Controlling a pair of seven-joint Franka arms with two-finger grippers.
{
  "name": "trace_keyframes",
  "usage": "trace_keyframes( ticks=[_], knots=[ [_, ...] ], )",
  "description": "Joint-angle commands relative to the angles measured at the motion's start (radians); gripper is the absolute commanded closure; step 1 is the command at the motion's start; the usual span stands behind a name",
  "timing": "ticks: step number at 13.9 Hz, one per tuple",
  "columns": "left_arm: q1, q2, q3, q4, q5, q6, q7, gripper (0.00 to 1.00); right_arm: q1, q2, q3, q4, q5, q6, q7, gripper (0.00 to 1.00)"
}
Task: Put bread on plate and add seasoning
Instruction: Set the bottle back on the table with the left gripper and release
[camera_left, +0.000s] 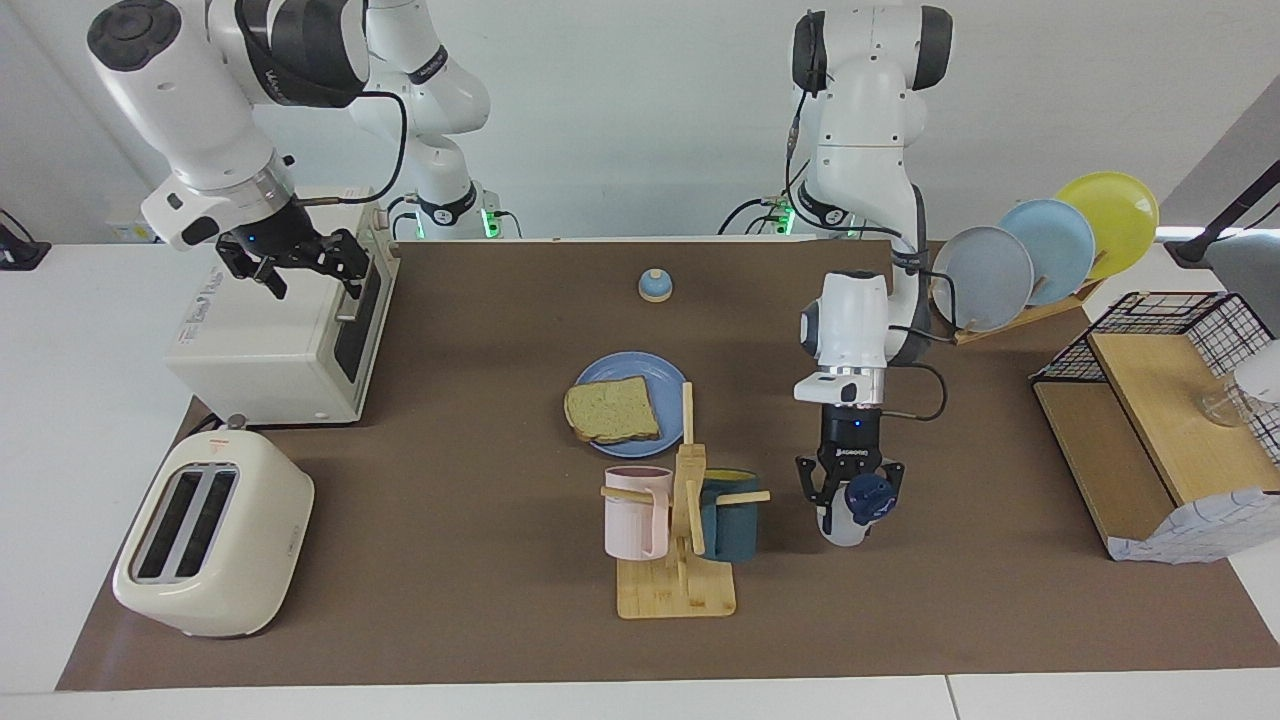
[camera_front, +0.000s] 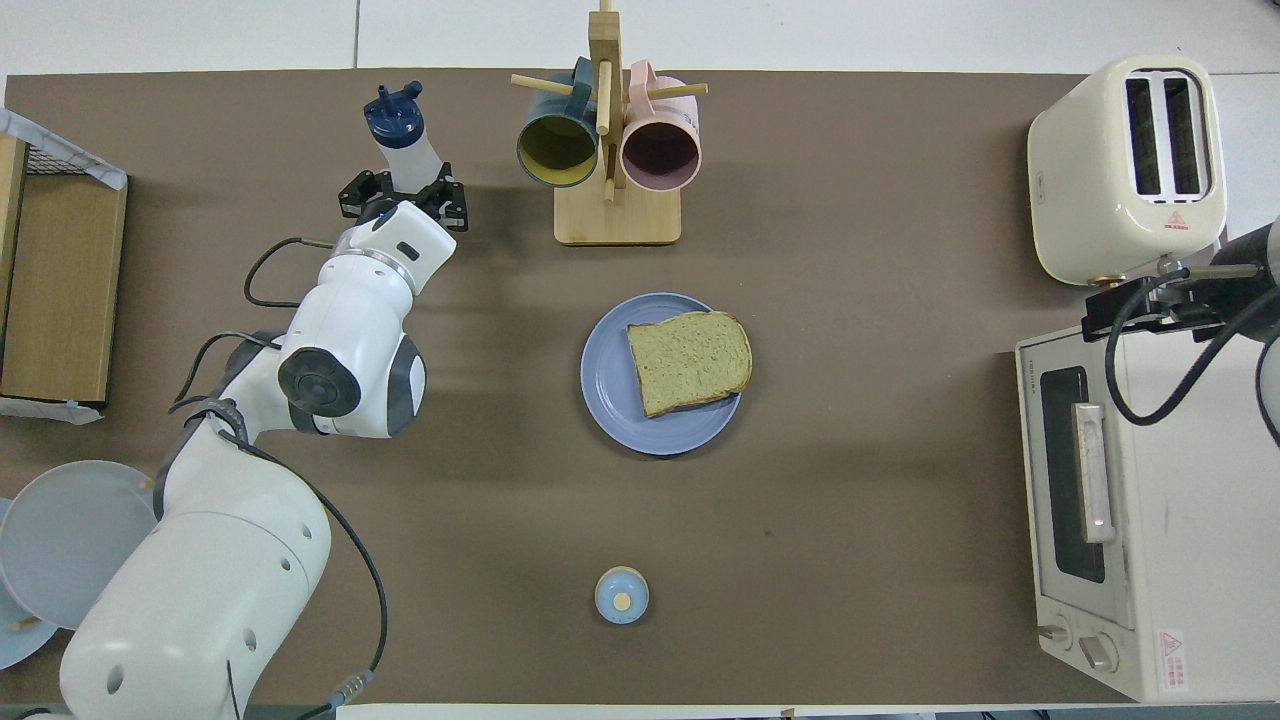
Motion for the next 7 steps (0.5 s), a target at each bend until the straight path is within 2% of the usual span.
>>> trace_keyframes(
  ticks=[1, 7],
  knots=[
    [0.094, 0.025, -0.085, 0.036, 0.042, 0.019, -0.002, 1.0, -0.017, -0.015, 0.01, -0.011, -0.002, -0.005, -0.023, 0.0],
    [0.094, 0.019, -0.09, -0.014, 0.052, 0.016, -0.002, 1.0, -0.017, -0.015, 0.01, -0.011, -0.002, -0.005, -0.023, 0.0]
  ],
)
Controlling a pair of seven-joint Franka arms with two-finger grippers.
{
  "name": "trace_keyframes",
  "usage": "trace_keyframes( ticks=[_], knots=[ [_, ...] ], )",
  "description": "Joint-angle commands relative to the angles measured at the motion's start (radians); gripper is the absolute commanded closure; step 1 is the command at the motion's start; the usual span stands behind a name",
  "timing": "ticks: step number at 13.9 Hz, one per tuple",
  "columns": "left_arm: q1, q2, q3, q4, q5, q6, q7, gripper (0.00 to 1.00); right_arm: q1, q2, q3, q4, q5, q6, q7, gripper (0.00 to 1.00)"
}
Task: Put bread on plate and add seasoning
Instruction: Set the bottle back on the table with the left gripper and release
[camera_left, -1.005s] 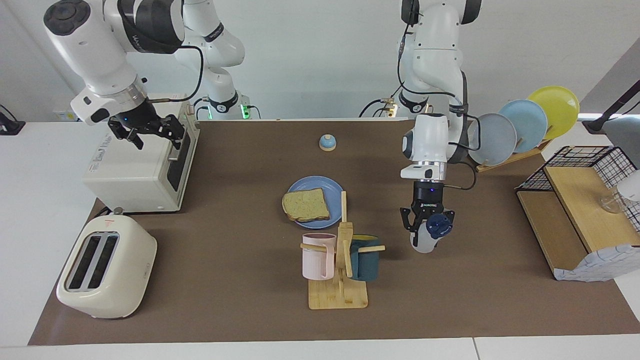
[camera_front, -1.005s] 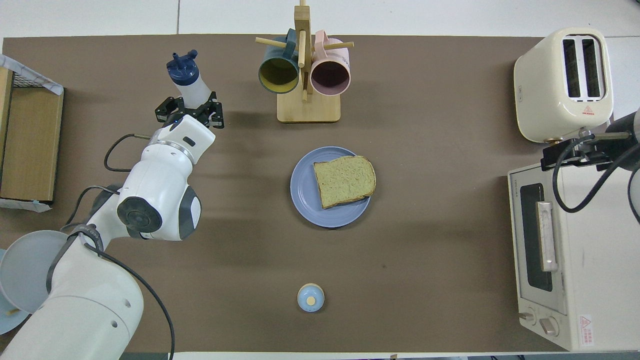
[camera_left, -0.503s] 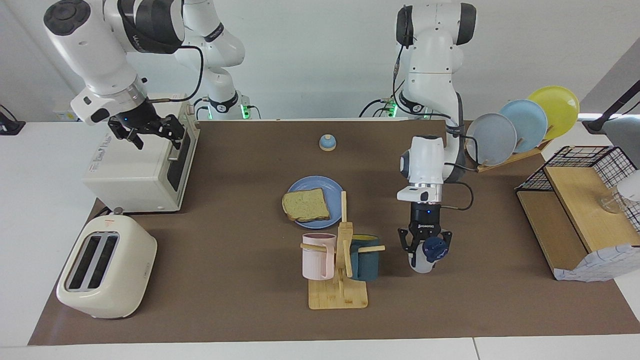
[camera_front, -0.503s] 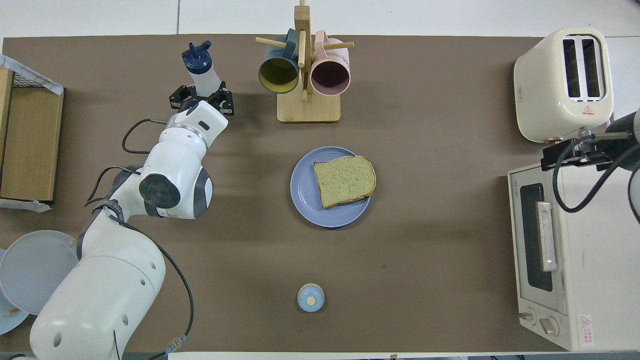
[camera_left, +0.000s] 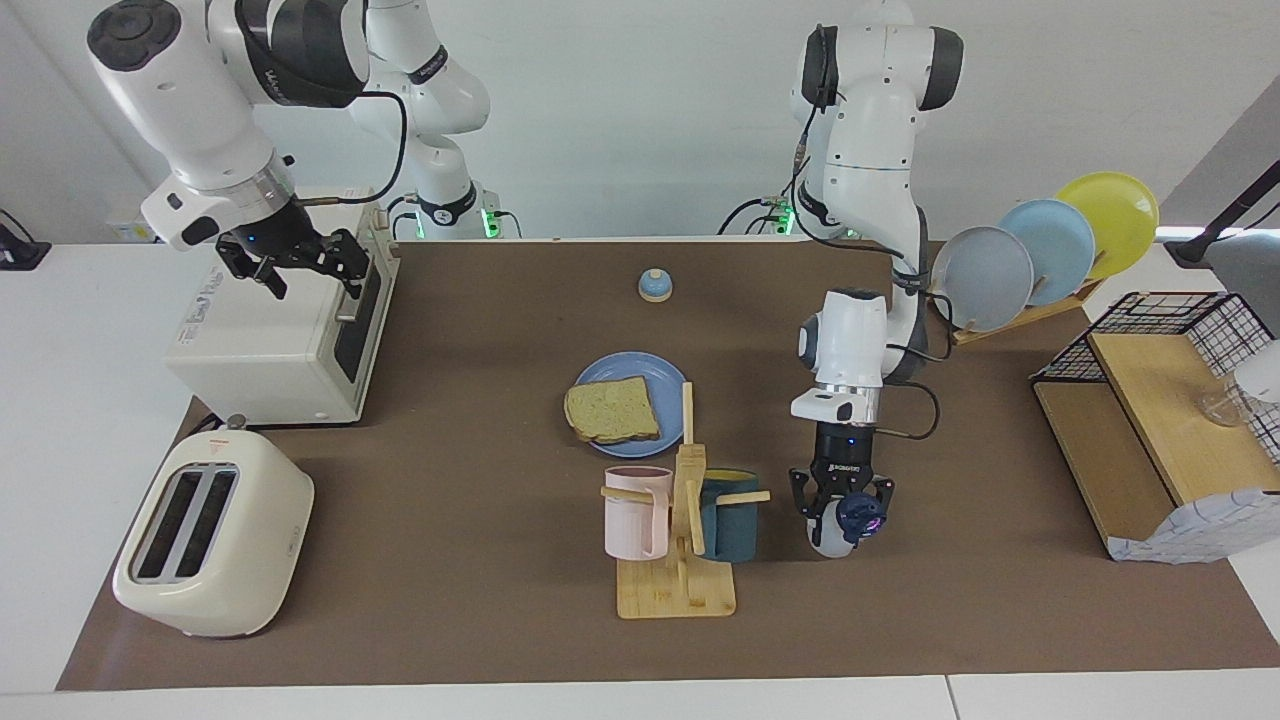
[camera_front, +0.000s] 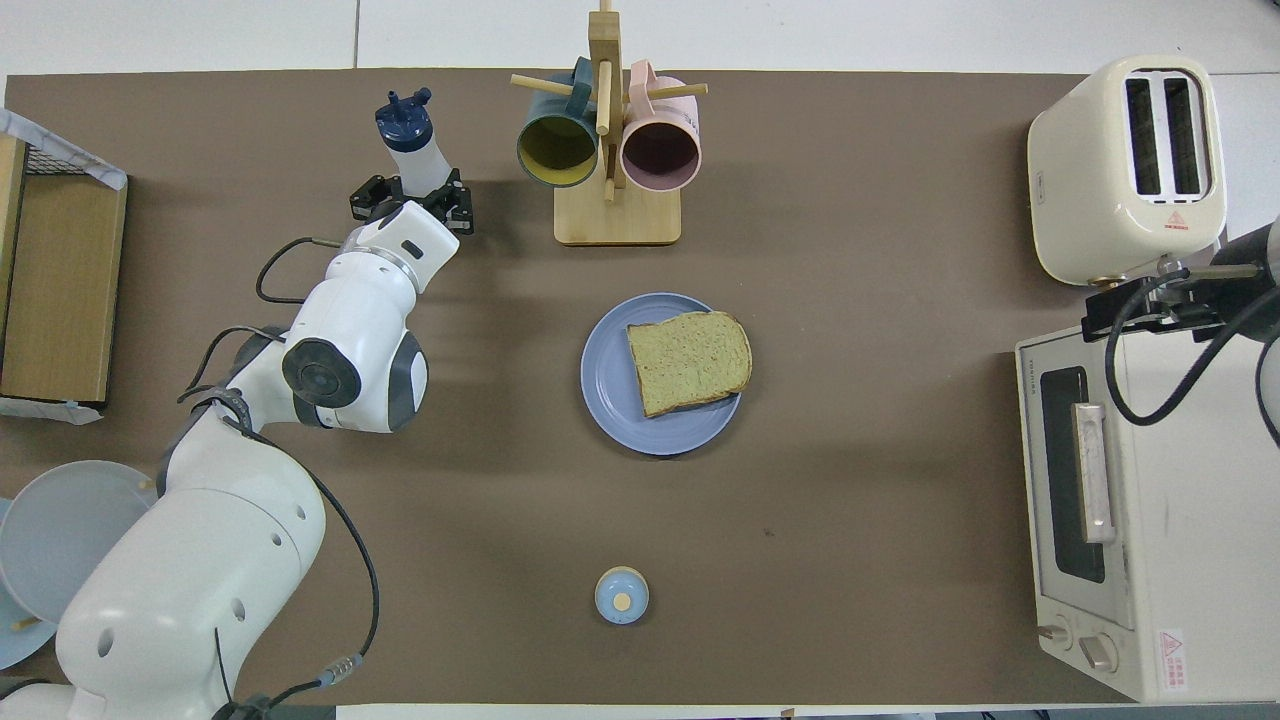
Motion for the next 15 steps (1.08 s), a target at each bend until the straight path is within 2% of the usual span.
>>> trace_keyframes(
  ticks=[1, 3, 4, 7, 9, 10, 11, 15],
  knots=[
    [0.011, -0.003, -0.009, -0.034, 0.023, 0.016, -0.003, 1.0, -0.017, -0.015, 0.01, -0.011, -0.002, -0.005, -0.023, 0.0],
    [0.011, -0.003, -0.011, -0.042, 0.03, 0.016, -0.002, 0.94, -0.017, -0.015, 0.01, -0.011, -0.002, -0.005, -0.023, 0.0],
    [0.011, -0.003, -0.011, -0.045, 0.031, 0.016, -0.003, 0.86, -0.017, -0.015, 0.01, -0.011, -0.002, -0.005, -0.023, 0.0],
    [0.013, -0.011, -0.011, -0.071, 0.031, 0.016, -0.003, 0.54, -0.017, -0.015, 0.01, -0.011, -0.002, -0.005, -0.023, 0.0],
    [0.013, -0.014, -0.012, -0.083, 0.029, 0.016, -0.003, 0.27, -0.017, -0.015, 0.01, -0.011, -0.002, -0.005, -0.023, 0.0],
    [0.014, -0.018, -0.014, -0.094, 0.029, 0.016, -0.003, 0.09, -0.017, -0.015, 0.01, -0.011, -0.002, -0.005, -0.023, 0.0],
    [0.014, -0.018, -0.012, -0.098, 0.029, 0.016, -0.004, 0.04, -0.017, -0.015, 0.01, -0.011, -0.002, -0.005, -0.023, 0.0],
    [0.017, -0.02, -0.012, -0.109, 0.027, 0.016, -0.007, 0.02, -0.017, -0.015, 0.01, -0.011, -0.002, -0.005, -0.023, 0.0]
  ],
)
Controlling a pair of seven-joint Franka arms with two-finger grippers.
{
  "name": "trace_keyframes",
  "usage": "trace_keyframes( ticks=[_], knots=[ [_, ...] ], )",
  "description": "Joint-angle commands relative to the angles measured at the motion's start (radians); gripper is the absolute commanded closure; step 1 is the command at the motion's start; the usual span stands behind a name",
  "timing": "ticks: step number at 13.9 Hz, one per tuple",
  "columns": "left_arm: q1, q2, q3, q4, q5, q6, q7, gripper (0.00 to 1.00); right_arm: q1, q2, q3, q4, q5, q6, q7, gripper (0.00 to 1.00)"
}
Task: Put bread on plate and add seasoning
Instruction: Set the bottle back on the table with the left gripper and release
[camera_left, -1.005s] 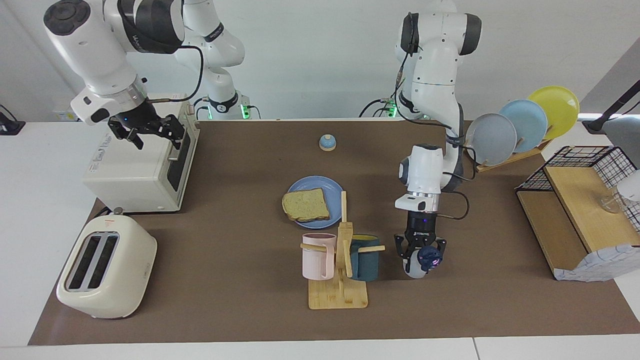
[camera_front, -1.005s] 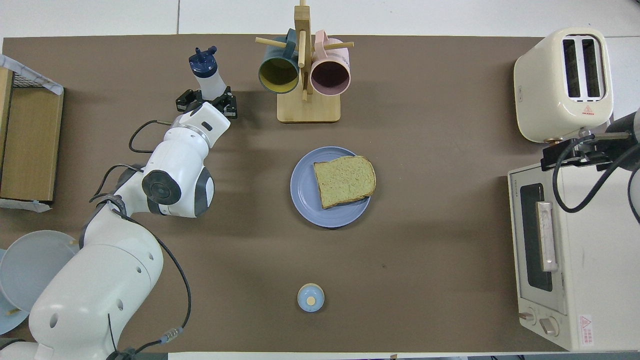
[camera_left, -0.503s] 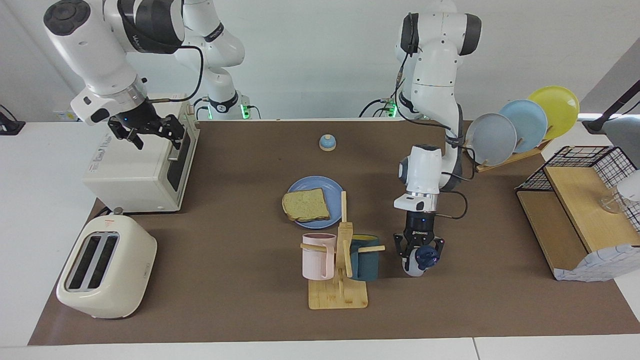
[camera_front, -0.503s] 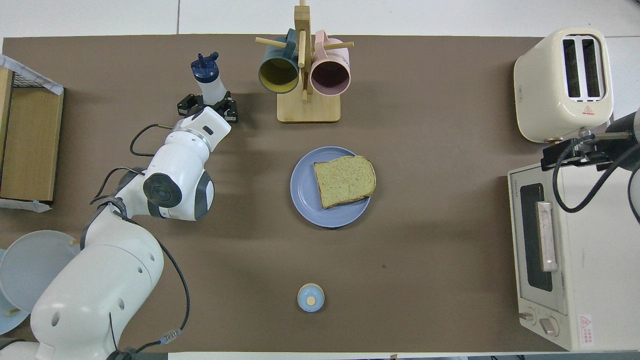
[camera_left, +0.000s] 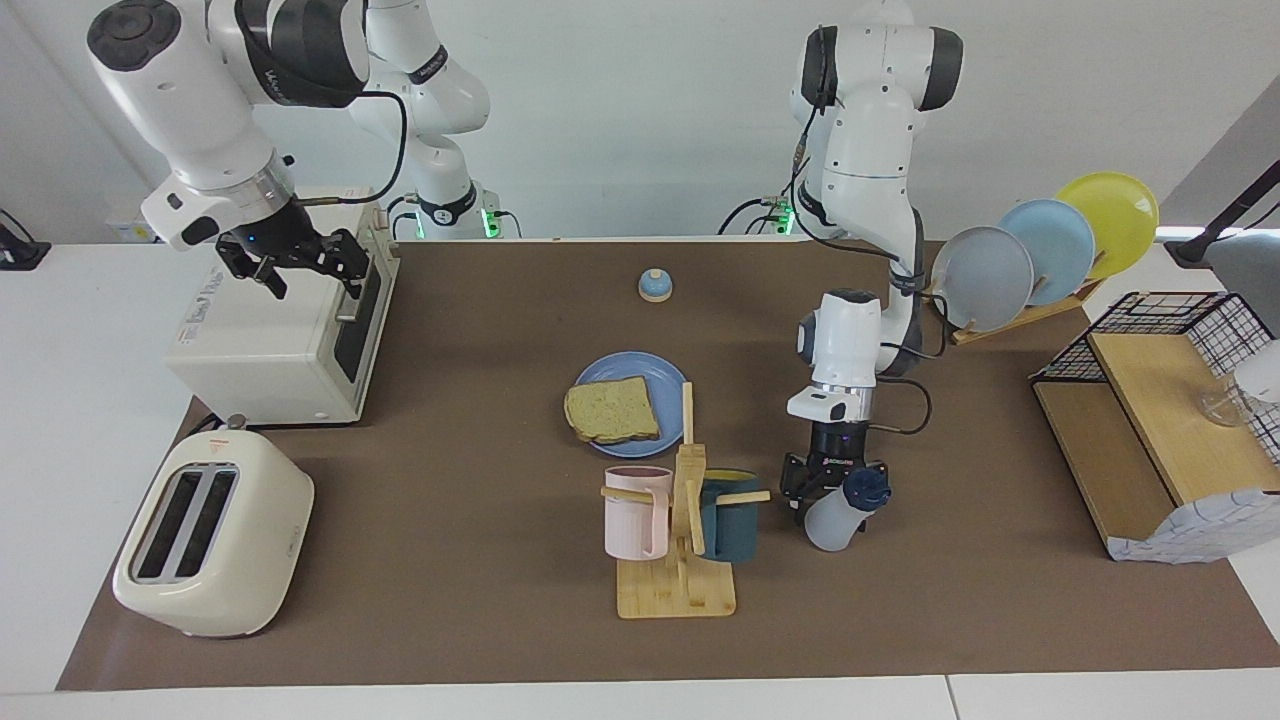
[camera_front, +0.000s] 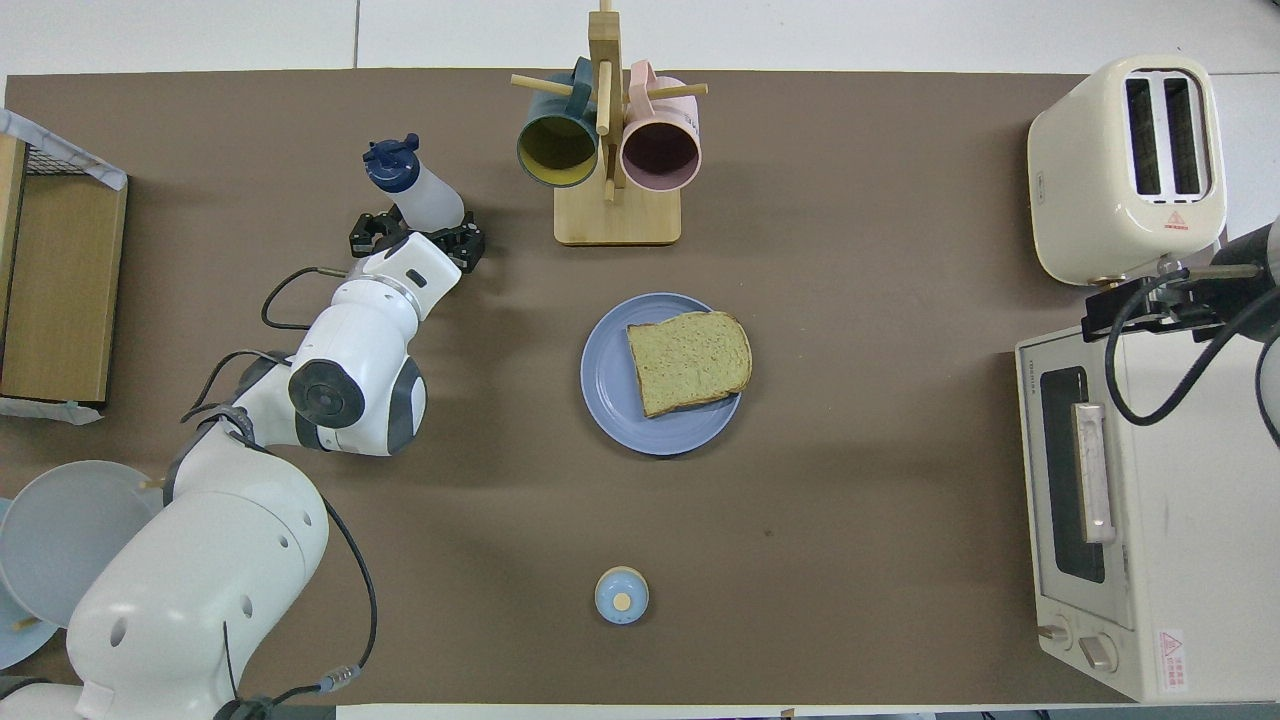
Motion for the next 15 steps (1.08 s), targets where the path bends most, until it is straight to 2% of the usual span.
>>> trace_keyframes(
  ticks=[1, 5, 7, 11, 12, 15],
  knots=[
    [0.017, -0.02, -0.01, -0.03, 0.016, 0.002, -0.006, 0.02, -0.017, -0.015, 0.01, -0.011, -0.002, -0.005, -0.023, 0.0],
    [0.014, -0.032, -0.009, -0.057, 0.016, 0.004, -0.006, 0.0, -0.017, -0.015, 0.01, -0.011, -0.002, -0.005, -0.023, 0.0],
    [0.008, -0.07, -0.009, -0.101, 0.014, 0.004, -0.003, 0.0, -0.017, -0.015, 0.01, -0.011, -0.002, -0.005, -0.023, 0.0],
    [0.001, -0.268, -0.007, -0.281, 0.014, -0.022, 0.001, 0.0, -0.017, -0.015, 0.01, -0.011, -0.002, -0.005, -0.023, 0.0],
    [-0.013, -0.343, -0.007, -0.318, 0.013, -0.086, 0.001, 0.0, -0.017, -0.015, 0.01, -0.011, -0.002, -0.005, -0.023, 0.0],
    [-0.058, -0.551, -0.006, -0.318, 0.011, -0.441, -0.006, 0.0, -0.017, -0.015, 0.01, -0.011, -0.002, -0.005, -0.023, 0.0]
  ],
)
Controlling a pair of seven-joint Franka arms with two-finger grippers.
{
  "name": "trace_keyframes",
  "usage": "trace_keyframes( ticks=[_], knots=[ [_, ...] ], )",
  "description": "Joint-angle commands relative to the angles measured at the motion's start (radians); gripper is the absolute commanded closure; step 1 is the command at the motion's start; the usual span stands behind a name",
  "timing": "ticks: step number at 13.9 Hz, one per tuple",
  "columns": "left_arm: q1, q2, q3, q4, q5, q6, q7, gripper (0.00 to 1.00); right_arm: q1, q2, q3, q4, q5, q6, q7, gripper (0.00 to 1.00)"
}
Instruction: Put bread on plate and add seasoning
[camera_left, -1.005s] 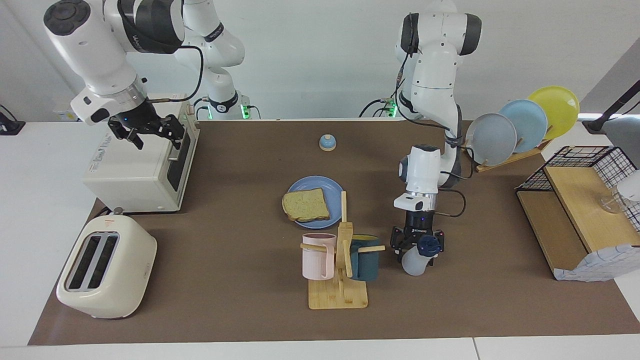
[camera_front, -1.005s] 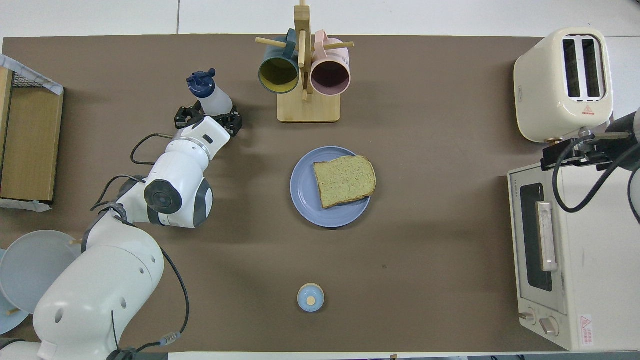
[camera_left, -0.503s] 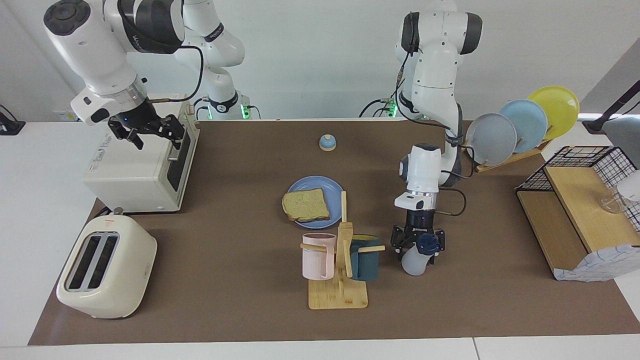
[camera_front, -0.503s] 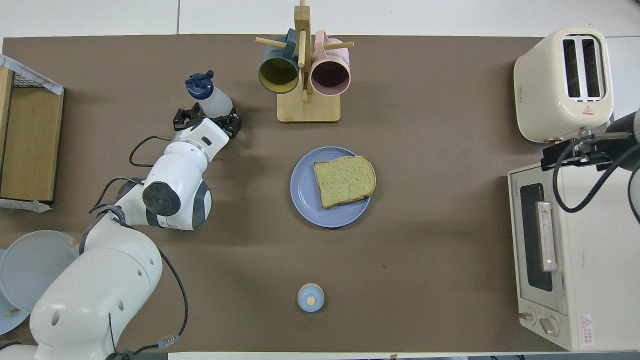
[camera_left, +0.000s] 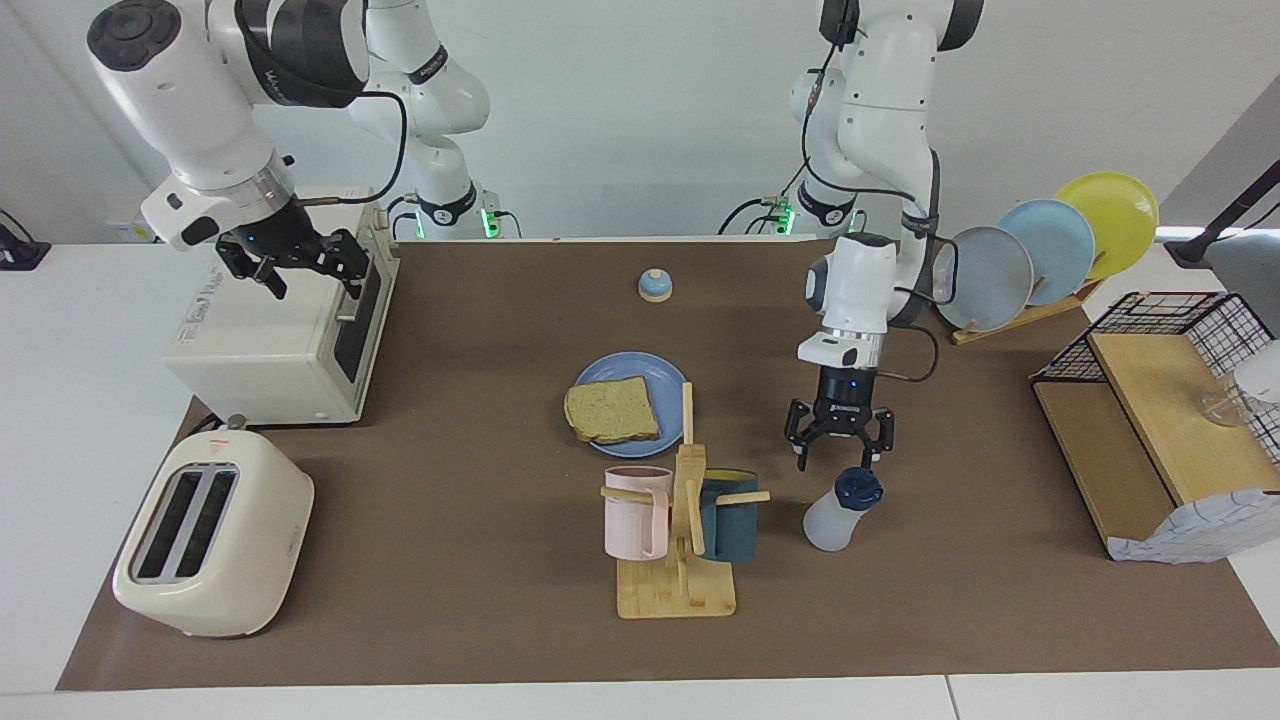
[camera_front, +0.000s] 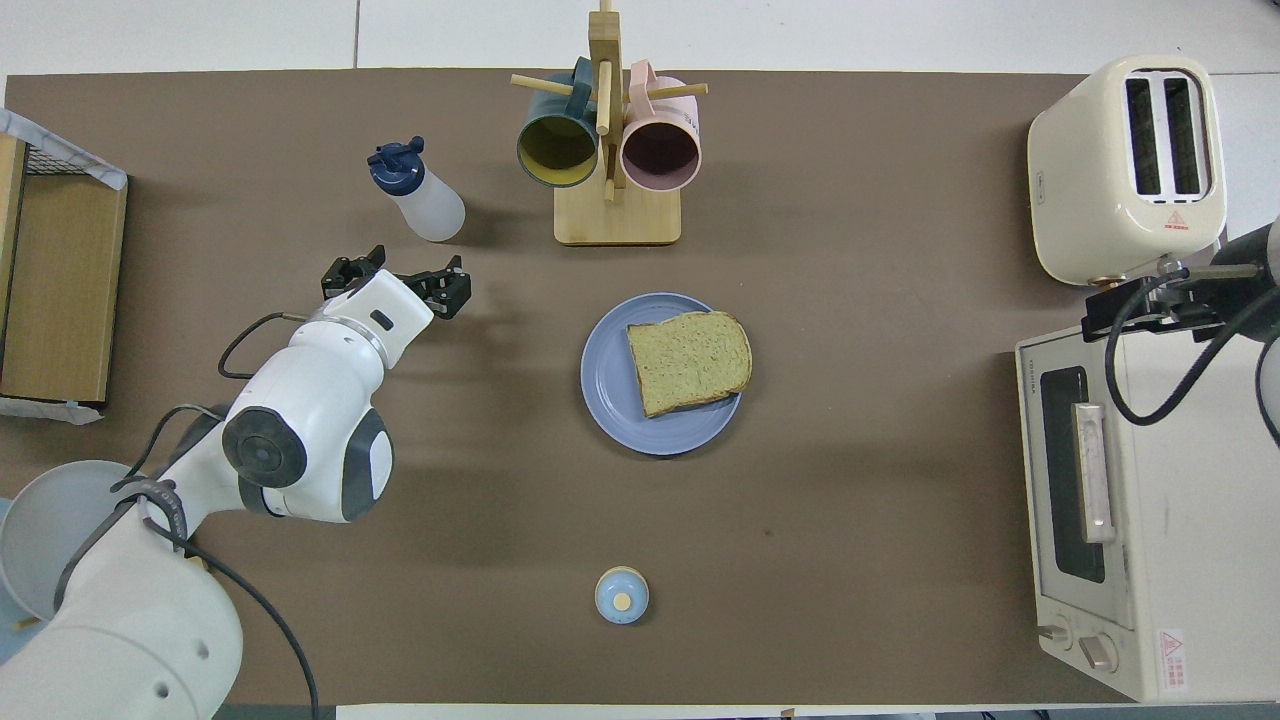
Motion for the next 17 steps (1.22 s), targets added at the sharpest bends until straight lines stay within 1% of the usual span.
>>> trace_keyframes(
  ticks=[1, 3, 4, 5, 8, 9, 10, 11, 12, 15, 17],
  knots=[
    [-0.04, -0.23, 0.004, -0.05, 0.011, -0.297, -0.015, 0.0, -0.017, -0.015, 0.01, -0.011, -0.002, -0.005, -0.023, 0.0],
    [-0.048, -0.314, -0.002, -0.018, 0.011, -0.468, -0.062, 0.0, -0.017, -0.015, 0.01, -0.011, -0.002, -0.005, -0.023, 0.0],
    [-0.06, -0.343, -0.007, 0.03, 0.011, -0.582, -0.117, 0.0, -0.017, -0.015, 0.01, -0.011, -0.002, -0.005, -0.023, 0.0],
    [-0.061, -0.357, -0.008, 0.089, 0.014, -0.7, -0.165, 0.0, -0.017, -0.015, 0.01, -0.011, -0.002, -0.005, -0.023, 0.0],
    [-0.049, -0.361, -0.008, 0.358, 0.018, -1.14, -0.213, 0.0, -0.017, -0.015, 0.01, -0.011, -0.002, -0.005, -0.023, 0.0],
    [-0.045, -0.361, 0.002, 0.424, 0.035, -1.241, -0.207, 0.0, -0.017, -0.015, 0.01, -0.011, -0.002, -0.005, -0.023, 0.0],
    [-0.031, -0.361, 0.007, 0.49, 0.076, -1.336, -0.201, 0.0, -0.017, -0.015, 0.01, -0.011, -0.002, -0.005, -0.023, 0.0],
    [-0.005, -0.356, 0.007, 0.543, 0.107, -1.42, -0.188, 0.0, -0.017, -0.015, 0.01, -0.011, -0.002, -0.005, -0.023, 0.0],
    [0.023, -0.354, 0.007, 0.577, 0.113, -1.486, -0.138, 0.0, -0.017, -0.015, 0.01, -0.011, -0.002, -0.005, -0.023, 0.0],
    [0.127, -0.362, 0.01, 0.624, 0.118, -1.615, 0.015, 0.0, -0.017, -0.015, 0.01, -0.011, -0.002, -0.005, -0.023, 0.0],
    [0.191, -0.368, 0.01, 0.633, 0.156, -1.678, 0.136, 0.0, -0.017, -0.015, 0.01, -0.011, -0.002, -0.005, -0.023, 0.0]
  ],
)
